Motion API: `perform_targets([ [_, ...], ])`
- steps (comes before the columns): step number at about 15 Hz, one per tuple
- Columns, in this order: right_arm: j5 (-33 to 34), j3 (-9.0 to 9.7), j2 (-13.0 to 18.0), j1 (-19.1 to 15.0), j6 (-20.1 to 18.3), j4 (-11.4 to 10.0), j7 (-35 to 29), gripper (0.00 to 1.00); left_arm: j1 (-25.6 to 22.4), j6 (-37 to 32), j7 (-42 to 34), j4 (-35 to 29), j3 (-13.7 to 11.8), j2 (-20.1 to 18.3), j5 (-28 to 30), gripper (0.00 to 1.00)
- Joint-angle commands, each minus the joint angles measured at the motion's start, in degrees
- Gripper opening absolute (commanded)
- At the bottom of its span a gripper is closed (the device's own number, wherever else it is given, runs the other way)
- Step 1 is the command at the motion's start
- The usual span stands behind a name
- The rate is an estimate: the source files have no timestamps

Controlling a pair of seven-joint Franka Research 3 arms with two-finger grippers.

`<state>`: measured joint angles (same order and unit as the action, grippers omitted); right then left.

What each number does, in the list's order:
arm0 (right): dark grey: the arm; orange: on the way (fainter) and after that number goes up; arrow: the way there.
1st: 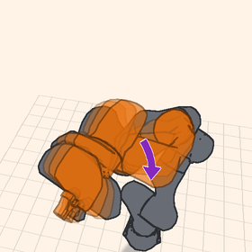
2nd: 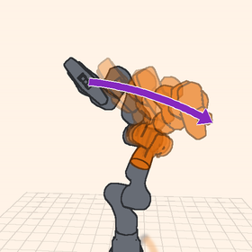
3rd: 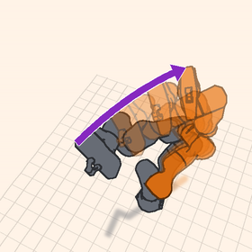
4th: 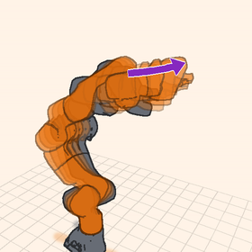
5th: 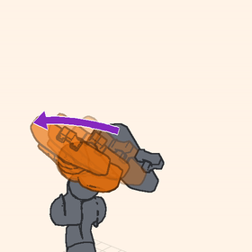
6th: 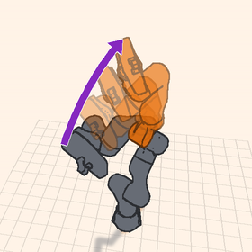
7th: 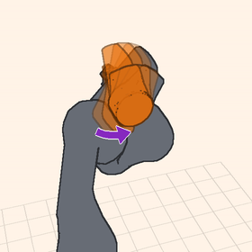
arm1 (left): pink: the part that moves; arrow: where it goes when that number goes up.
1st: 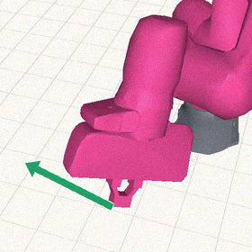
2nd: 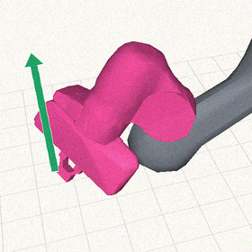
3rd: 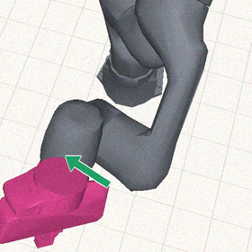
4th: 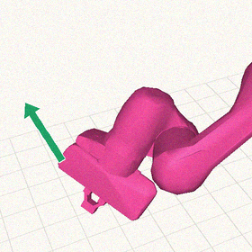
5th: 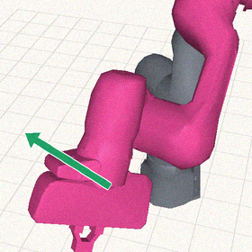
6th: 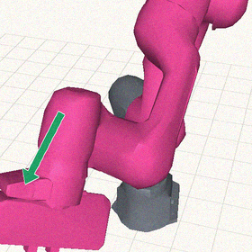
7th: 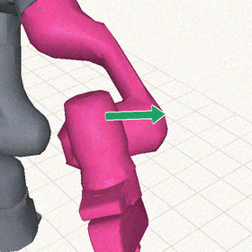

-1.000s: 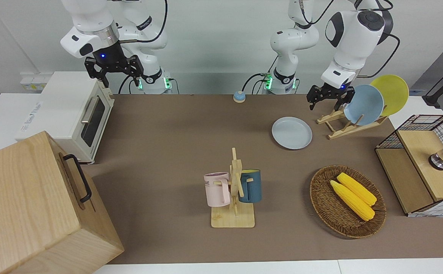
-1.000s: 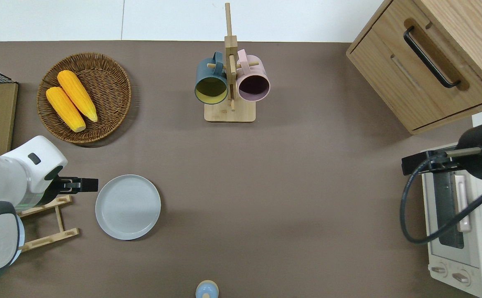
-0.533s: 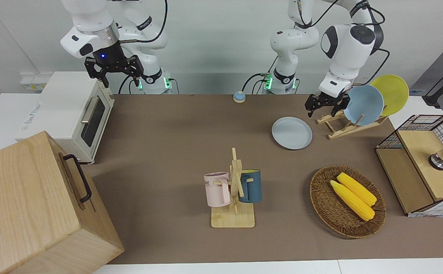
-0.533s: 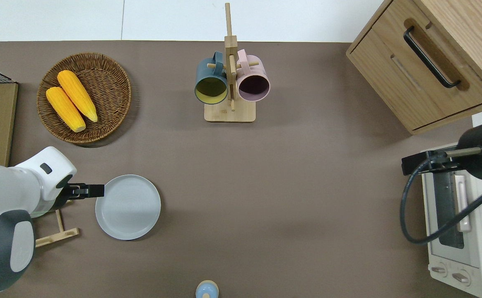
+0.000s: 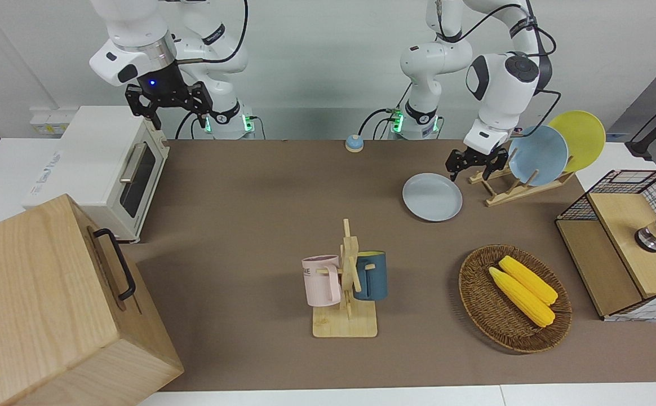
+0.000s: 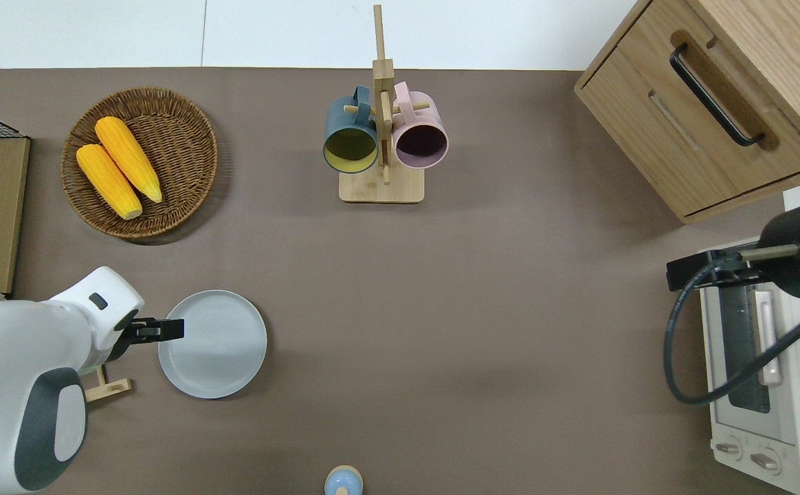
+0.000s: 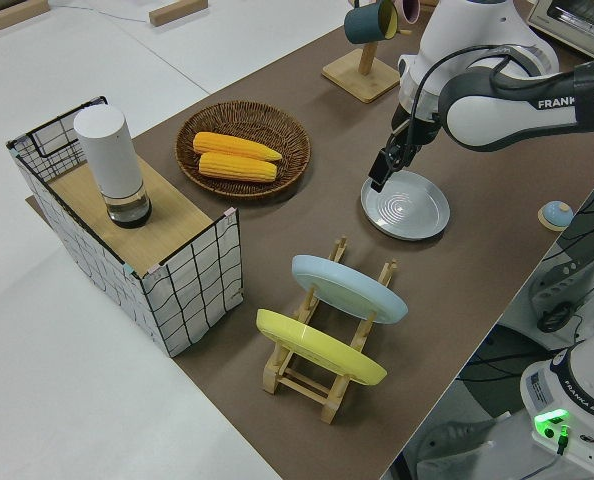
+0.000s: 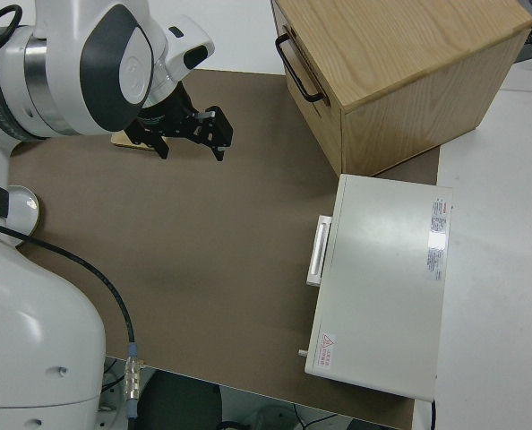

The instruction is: Pick gray plate from table and place it on lower plate rack with left arm

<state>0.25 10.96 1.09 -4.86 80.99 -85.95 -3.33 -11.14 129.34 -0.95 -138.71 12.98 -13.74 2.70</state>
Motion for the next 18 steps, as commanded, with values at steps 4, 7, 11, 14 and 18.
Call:
perform_targets([
  [4,-0.4,0.29,0.1,-0.4,-0.8,0.3,0.1,0.987,0.2,9.2,-0.5,-9.1,-0.1,-2.3,0.6,0.99],
  [7,-0.4,0.38,0.1,-0.4,-0.8,0.3,0.0,0.990,0.2,10.3,-0.5,-9.4,-0.1,-0.9,0.7,0.99],
  [11,-0.4,0.38,0.1,-0.4,-0.8,0.3,0.0,0.987,0.2,13.6,-0.1,-11.4,-0.1,0.0,0.7,0.99],
  [14,-0.4,0.38,0.1,-0.4,-0.8,0.3,0.0,0.987,0.0,15.7,0.2,-12.4,-0.1,1.0,0.7,0.99],
  [18,-0.4,0.38,0.1,-0.4,-0.8,0.3,0.1,0.990,0.0,18.8,0.3,-13.9,-0.1,2.1,0.7,0.99],
])
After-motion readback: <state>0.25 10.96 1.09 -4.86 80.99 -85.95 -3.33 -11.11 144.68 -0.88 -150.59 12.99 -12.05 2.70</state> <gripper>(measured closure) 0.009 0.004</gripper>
